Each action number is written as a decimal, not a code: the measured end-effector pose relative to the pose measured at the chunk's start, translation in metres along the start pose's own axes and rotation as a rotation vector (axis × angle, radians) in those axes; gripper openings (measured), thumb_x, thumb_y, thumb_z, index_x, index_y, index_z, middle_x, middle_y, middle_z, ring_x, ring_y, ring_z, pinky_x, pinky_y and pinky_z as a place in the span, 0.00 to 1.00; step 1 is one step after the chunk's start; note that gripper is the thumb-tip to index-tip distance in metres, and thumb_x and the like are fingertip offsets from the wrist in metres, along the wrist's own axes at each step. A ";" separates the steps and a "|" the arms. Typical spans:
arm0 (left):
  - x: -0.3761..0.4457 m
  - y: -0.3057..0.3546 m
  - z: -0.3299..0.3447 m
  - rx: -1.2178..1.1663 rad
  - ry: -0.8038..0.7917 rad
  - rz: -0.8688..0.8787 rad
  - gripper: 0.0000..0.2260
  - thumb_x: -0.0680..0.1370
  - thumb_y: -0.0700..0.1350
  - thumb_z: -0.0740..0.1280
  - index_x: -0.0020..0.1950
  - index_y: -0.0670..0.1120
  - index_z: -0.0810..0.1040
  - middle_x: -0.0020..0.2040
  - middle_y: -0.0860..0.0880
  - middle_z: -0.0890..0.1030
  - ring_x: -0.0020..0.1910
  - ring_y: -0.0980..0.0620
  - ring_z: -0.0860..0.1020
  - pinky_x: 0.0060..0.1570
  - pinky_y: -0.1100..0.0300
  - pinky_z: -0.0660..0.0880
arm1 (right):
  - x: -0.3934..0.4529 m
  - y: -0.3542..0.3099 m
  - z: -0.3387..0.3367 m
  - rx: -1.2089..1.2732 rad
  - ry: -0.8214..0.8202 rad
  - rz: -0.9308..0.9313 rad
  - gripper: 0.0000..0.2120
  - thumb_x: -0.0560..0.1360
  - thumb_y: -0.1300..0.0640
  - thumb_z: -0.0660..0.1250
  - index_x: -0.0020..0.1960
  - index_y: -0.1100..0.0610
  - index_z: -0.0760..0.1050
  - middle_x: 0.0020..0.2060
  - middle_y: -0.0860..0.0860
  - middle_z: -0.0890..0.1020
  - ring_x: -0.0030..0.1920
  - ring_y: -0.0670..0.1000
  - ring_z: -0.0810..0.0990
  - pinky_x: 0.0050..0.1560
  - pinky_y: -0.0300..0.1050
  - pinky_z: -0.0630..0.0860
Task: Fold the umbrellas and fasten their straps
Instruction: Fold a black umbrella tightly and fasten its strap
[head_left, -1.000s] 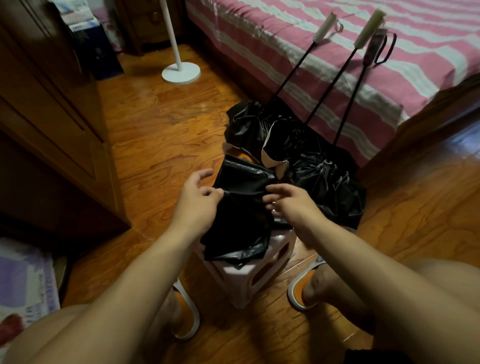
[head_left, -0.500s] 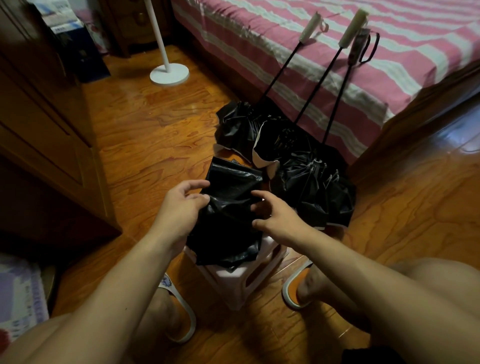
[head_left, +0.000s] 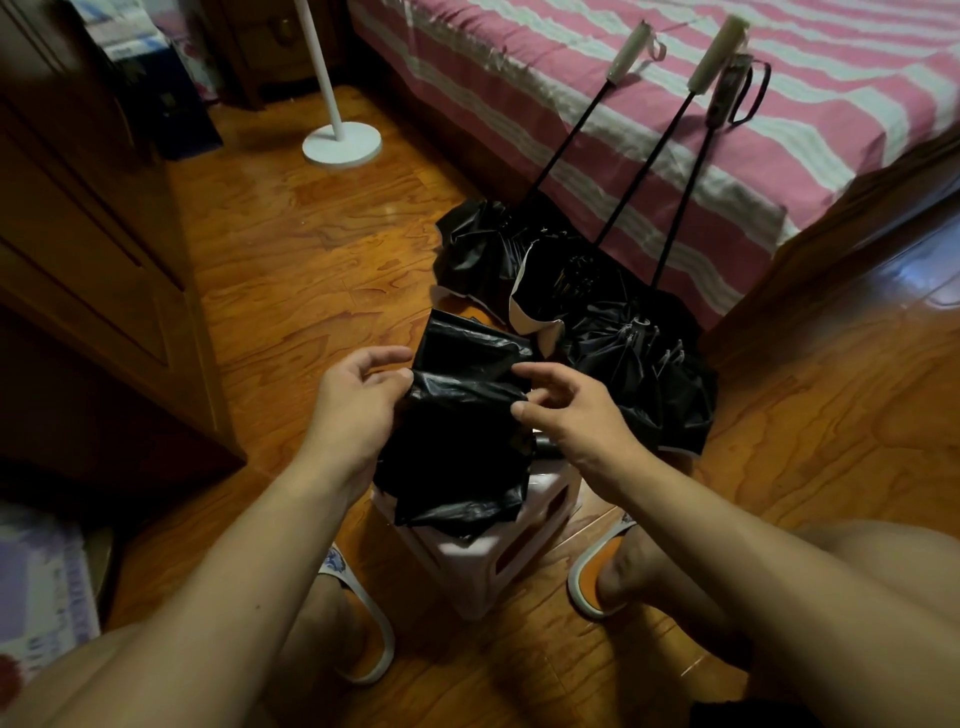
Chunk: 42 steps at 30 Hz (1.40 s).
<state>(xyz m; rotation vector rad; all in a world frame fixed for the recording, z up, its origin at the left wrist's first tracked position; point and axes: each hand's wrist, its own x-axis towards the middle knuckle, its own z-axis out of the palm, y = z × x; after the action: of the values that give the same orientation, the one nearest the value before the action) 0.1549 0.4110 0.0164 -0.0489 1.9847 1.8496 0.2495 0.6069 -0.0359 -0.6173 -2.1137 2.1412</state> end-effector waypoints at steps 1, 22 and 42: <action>-0.001 0.001 0.001 -0.010 -0.017 0.014 0.10 0.81 0.35 0.66 0.60 0.46 0.79 0.38 0.50 0.86 0.34 0.56 0.83 0.31 0.64 0.77 | -0.001 0.000 0.000 -0.007 0.010 -0.004 0.20 0.76 0.65 0.73 0.66 0.51 0.79 0.39 0.43 0.82 0.41 0.40 0.82 0.44 0.36 0.77; 0.001 0.004 0.001 0.497 -0.051 0.357 0.12 0.76 0.39 0.74 0.55 0.54 0.84 0.47 0.50 0.83 0.48 0.52 0.82 0.50 0.49 0.81 | 0.020 -0.009 -0.010 -0.341 0.155 -0.205 0.16 0.74 0.59 0.76 0.61 0.52 0.82 0.50 0.49 0.82 0.51 0.45 0.81 0.55 0.39 0.78; 0.073 -0.071 -0.042 1.057 -0.338 0.143 0.16 0.82 0.53 0.67 0.67 0.48 0.78 0.61 0.48 0.76 0.62 0.46 0.74 0.58 0.54 0.71 | 0.114 0.028 -0.003 -0.746 0.137 -0.103 0.17 0.78 0.48 0.71 0.63 0.55 0.78 0.54 0.48 0.78 0.54 0.46 0.76 0.53 0.41 0.69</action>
<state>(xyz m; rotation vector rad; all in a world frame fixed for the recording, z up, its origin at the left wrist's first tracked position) 0.0983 0.3813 -0.0733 0.6697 2.4590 0.6054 0.1519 0.6453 -0.0899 -0.6468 -2.7549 1.1661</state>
